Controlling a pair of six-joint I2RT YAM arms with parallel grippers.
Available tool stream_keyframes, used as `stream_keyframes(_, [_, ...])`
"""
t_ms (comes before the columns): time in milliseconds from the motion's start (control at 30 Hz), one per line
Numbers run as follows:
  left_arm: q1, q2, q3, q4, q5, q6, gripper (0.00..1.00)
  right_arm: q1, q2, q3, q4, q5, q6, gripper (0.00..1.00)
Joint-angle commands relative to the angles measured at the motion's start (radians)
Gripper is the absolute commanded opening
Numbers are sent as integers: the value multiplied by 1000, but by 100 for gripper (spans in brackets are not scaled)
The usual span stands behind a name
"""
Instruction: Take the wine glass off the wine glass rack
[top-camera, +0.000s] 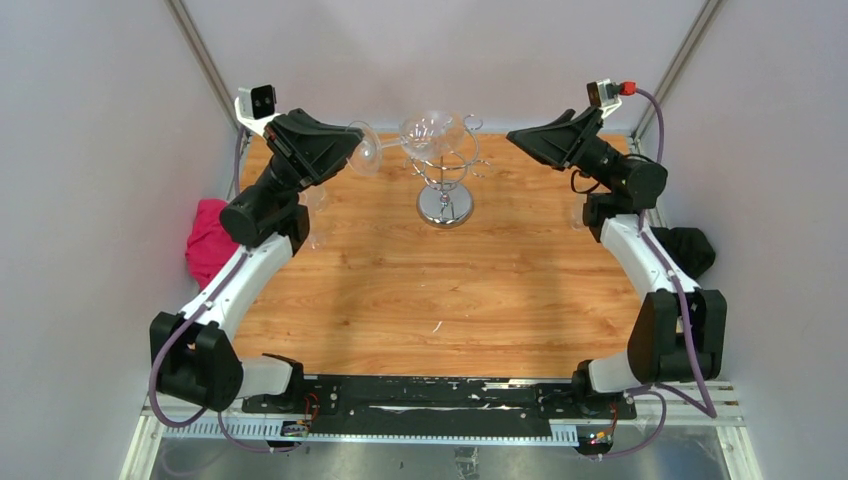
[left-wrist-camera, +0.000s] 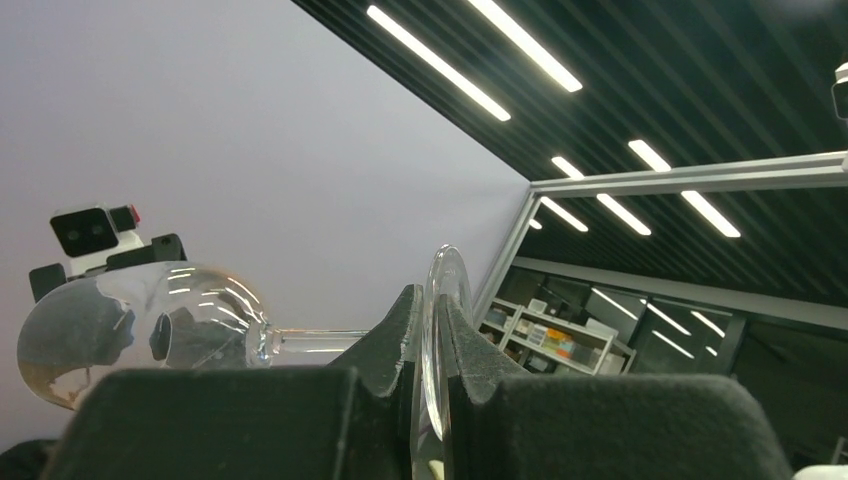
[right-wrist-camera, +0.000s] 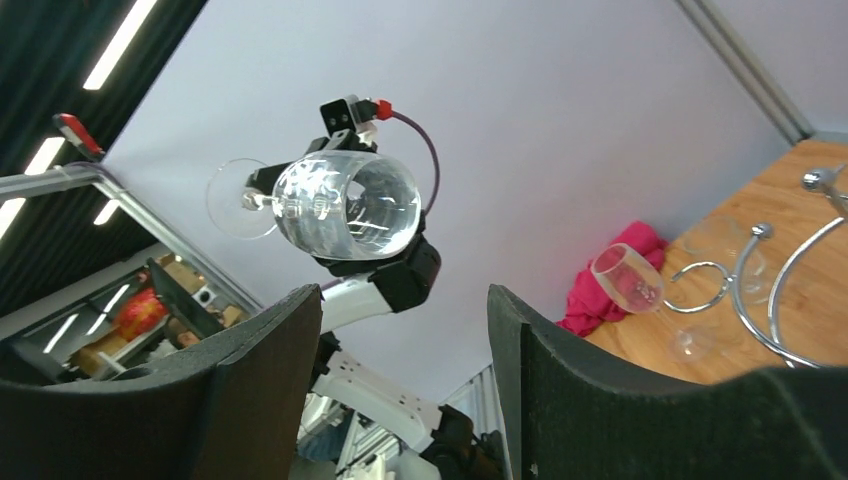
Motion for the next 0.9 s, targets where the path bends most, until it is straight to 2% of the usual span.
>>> stream_keyframes(0, [-9, -39, 6, 50, -27, 33, 0, 9, 17, 2, 336, 15, 216, 67])
stream_keyframes(467, [-18, -43, 9, 49, -25, 40, 0, 126, 26, 54, 336, 8, 180, 67])
stream_keyframes(867, [-20, -46, -6, 50, -21, 43, 0, 229, 122, 160, 336, 6, 169, 67])
